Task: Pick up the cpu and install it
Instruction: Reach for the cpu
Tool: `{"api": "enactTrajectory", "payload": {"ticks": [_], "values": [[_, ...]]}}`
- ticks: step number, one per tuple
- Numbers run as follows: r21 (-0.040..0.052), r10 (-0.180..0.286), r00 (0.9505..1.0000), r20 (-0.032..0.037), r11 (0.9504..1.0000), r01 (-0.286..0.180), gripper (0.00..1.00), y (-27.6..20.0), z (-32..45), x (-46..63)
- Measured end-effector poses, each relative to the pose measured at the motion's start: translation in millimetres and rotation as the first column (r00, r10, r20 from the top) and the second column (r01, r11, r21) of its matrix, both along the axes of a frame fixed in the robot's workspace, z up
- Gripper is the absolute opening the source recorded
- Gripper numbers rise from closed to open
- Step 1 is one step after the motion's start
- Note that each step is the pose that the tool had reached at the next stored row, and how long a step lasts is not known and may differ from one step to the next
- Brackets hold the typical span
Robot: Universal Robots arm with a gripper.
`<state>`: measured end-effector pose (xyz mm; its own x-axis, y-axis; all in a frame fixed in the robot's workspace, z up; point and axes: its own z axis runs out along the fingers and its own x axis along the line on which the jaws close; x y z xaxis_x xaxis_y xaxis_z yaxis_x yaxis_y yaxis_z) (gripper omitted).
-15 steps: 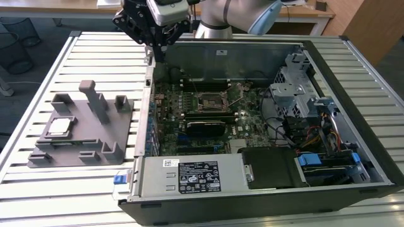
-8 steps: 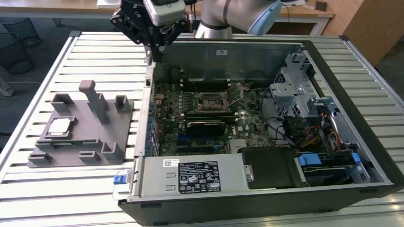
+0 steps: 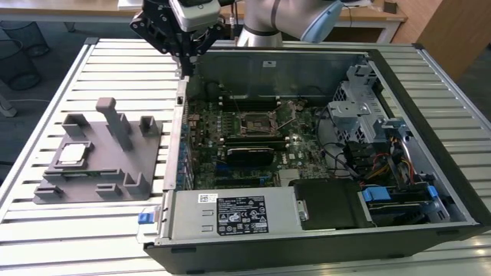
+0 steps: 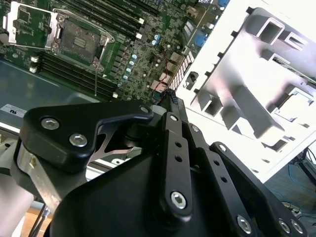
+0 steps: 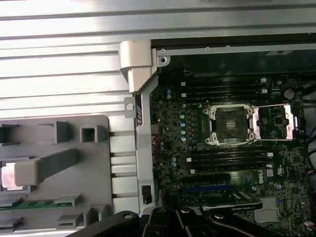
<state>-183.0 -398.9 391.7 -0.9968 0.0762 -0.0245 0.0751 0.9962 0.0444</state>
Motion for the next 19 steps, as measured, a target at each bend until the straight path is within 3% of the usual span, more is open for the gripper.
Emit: {"api": "enactTrajectory", "payload": {"ticks": [19], "values": [[0.0, 0.0, 1.0, -0.0004, 1.0, 0.0, 0.11, 0.0, -0.7, -9.1]]}}
